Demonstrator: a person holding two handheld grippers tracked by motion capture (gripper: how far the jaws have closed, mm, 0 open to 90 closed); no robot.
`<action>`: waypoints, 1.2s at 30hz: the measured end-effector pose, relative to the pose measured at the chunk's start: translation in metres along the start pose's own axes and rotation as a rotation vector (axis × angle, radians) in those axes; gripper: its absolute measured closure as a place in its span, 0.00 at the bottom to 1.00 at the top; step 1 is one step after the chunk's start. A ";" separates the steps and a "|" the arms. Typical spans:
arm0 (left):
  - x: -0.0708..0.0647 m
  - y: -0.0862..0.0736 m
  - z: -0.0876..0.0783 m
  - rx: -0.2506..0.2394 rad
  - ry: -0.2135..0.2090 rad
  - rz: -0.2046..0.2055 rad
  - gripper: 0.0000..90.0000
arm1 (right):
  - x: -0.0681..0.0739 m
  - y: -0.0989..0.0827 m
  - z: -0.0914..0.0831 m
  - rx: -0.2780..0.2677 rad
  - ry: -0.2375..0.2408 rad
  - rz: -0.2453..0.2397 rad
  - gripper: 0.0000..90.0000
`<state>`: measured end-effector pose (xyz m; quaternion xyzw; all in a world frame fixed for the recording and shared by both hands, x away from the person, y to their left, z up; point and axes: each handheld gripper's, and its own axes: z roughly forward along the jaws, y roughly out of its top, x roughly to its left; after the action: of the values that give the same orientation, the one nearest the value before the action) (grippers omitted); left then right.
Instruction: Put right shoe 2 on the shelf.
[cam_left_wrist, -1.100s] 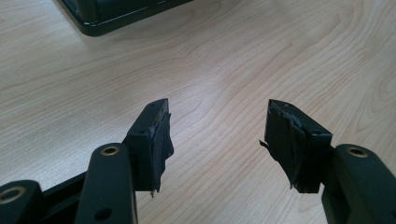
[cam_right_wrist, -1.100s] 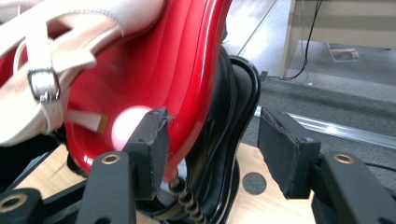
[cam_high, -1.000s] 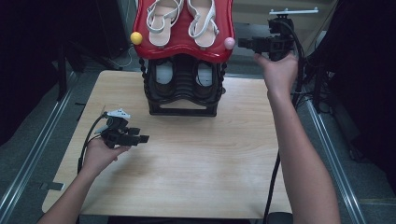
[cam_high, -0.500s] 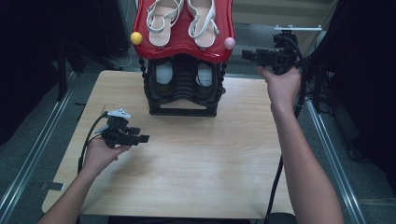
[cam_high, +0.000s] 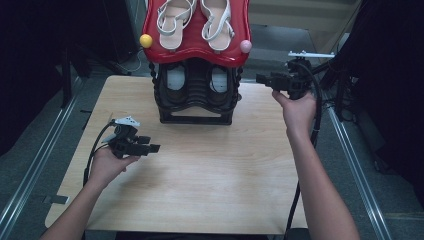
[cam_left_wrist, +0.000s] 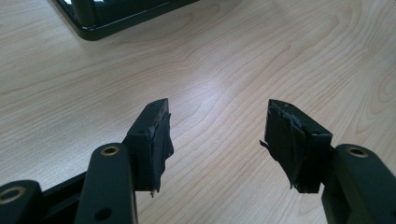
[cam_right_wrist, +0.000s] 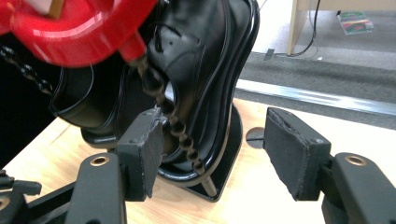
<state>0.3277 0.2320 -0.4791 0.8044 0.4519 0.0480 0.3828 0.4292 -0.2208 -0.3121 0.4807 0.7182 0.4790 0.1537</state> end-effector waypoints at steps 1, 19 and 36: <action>0.000 0.000 0.000 0.001 -0.003 0.000 0.46 | 0.000 -0.003 0.001 0.003 0.005 0.006 0.43; -0.001 0.000 0.001 -0.001 -0.005 0.001 0.46 | 0.000 -0.055 0.015 0.024 0.020 -0.012 0.45; -0.001 0.001 0.002 0.000 -0.005 0.005 0.46 | 0.000 -0.115 0.034 0.095 0.053 0.020 0.45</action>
<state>0.3286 0.2298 -0.4793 0.8054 0.4490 0.0469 0.3840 0.3899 -0.2110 -0.4253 0.4816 0.7393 0.4583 0.1069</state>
